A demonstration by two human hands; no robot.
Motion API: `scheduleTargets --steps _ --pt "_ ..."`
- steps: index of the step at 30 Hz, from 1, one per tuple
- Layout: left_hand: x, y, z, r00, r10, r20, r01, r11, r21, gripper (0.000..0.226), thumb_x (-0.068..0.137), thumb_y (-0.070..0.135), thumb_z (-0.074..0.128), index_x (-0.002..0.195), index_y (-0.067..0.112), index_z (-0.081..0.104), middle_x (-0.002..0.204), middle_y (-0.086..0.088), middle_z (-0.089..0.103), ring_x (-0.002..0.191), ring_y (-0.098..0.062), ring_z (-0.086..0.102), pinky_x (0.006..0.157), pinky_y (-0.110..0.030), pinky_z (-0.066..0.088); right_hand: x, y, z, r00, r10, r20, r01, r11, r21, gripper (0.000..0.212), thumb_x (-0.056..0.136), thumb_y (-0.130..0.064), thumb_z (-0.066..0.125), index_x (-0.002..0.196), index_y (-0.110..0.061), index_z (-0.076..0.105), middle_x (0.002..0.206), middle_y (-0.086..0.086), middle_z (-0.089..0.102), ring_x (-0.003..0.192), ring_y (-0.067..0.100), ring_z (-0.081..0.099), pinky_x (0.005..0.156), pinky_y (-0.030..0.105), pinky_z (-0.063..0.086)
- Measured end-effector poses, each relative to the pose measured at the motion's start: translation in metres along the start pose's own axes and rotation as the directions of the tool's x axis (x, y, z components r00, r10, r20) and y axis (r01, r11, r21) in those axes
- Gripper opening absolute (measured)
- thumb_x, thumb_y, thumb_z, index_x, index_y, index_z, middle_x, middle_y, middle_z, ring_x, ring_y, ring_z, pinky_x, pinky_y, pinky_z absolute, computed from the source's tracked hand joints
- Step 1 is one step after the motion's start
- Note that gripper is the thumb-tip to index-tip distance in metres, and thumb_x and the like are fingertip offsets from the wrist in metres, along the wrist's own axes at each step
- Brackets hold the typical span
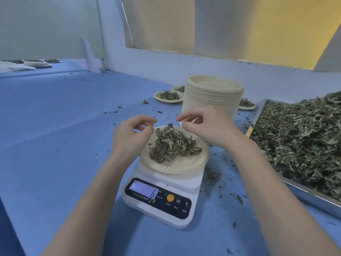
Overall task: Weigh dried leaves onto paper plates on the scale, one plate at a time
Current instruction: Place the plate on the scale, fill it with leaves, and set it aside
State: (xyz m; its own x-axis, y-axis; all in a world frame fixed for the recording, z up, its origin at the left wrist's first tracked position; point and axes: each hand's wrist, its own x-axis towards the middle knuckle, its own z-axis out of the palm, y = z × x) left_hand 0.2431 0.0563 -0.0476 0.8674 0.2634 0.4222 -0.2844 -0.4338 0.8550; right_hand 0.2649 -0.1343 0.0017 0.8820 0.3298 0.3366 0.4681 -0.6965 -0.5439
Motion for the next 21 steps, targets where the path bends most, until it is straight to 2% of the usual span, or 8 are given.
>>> scheduleTargets --steps 3,7,9,11,14,16,19,21 --pt "-0.001 0.000 0.002 0.999 0.017 0.027 -0.018 1.000 0.014 0.024 0.081 0.012 0.060 0.082 0.033 0.071 0.078 0.018 0.065 0.070 0.007 0.054 0.060 -0.003 0.038 0.000 0.001 -0.001 1.000 0.011 0.023 -0.010 1.000 -0.025 0.018 0.086 -0.026 0.062 0.095 -0.038 0.071 0.089 -0.018 0.067 0.078 0.001 0.063 0.064 0.008 0.044" --pt "-0.003 0.000 0.003 0.999 0.039 0.038 -0.041 0.998 0.049 0.024 0.082 0.012 0.061 0.085 0.034 0.070 0.081 0.020 0.065 0.078 0.001 0.055 0.067 -0.015 0.040 -0.001 -0.002 0.000 0.999 0.016 0.047 -0.014 0.999 -0.038 0.017 0.086 -0.026 0.061 0.095 -0.037 0.071 0.089 -0.016 0.068 0.082 0.001 0.063 0.075 0.021 0.051" --pt "-0.005 0.005 0.003 0.995 0.098 0.026 -0.100 0.991 0.093 0.026 0.082 0.012 0.061 0.085 0.037 0.068 0.085 0.022 0.064 0.085 -0.002 0.054 0.072 -0.017 0.039 -0.002 -0.005 -0.001 0.999 0.014 0.053 -0.012 0.999 -0.037 0.017 0.086 -0.026 0.061 0.096 -0.036 0.071 0.088 -0.017 0.067 0.082 -0.001 0.062 0.073 0.019 0.049" --pt "-0.008 0.017 0.008 0.981 0.192 0.029 -0.194 0.971 0.141 0.028 0.082 0.013 0.062 0.086 0.039 0.065 0.090 0.024 0.062 0.089 -0.002 0.051 0.075 -0.011 0.035 -0.005 -0.008 -0.003 0.998 0.014 0.060 -0.013 1.000 -0.020 0.016 0.087 -0.026 0.061 0.097 -0.036 0.070 0.088 -0.018 0.066 0.081 -0.003 0.061 0.070 0.015 0.047" --pt "-0.009 0.046 0.036 0.934 0.323 0.151 -0.351 0.910 0.222 0.021 0.081 0.012 0.060 0.095 0.027 0.065 0.094 0.014 0.058 0.095 -0.009 0.049 0.075 -0.014 0.033 -0.011 -0.007 -0.017 0.999 0.035 0.024 -0.034 0.998 -0.044 0.017 0.087 -0.024 0.060 0.100 -0.024 0.072 0.093 -0.009 0.069 0.075 0.000 0.059 0.066 0.017 0.045" --pt "-0.010 0.068 0.064 0.906 0.342 0.251 -0.402 0.881 0.251 0.023 0.081 0.011 0.058 0.104 0.016 0.062 0.104 0.002 0.056 0.100 -0.017 0.050 0.080 -0.021 0.034 -0.019 0.002 -0.036 0.996 0.080 -0.042 -0.084 0.988 -0.127 0.019 0.087 -0.021 0.059 0.099 -0.014 0.072 0.096 0.001 0.071 0.085 0.013 0.062 0.076 0.029 0.049" --pt "-0.018 0.095 0.109 0.888 0.314 0.335 -0.390 0.901 0.188 0.029 0.082 0.009 0.055 0.111 0.011 0.061 0.111 -0.007 0.058 0.103 -0.022 0.052 0.083 -0.028 0.038 -0.039 0.030 -0.070 0.979 0.179 -0.099 -0.197 0.955 -0.222 0.020 0.085 -0.019 0.059 0.099 -0.011 0.071 0.096 0.009 0.071 0.090 0.023 0.063 0.082 0.038 0.050" --pt "-0.028 0.106 0.140 0.870 0.284 0.403 -0.366 0.920 0.142 0.030 0.084 0.010 0.055 0.114 0.011 0.060 0.110 -0.007 0.059 0.102 -0.023 0.053 0.083 -0.030 0.040 -0.055 0.054 -0.090 0.961 0.261 -0.096 -0.278 0.918 -0.282 0.021 0.084 -0.021 0.060 0.099 -0.011 0.071 0.096 0.006 0.071 0.090 0.021 0.064 0.079 0.033 0.050"
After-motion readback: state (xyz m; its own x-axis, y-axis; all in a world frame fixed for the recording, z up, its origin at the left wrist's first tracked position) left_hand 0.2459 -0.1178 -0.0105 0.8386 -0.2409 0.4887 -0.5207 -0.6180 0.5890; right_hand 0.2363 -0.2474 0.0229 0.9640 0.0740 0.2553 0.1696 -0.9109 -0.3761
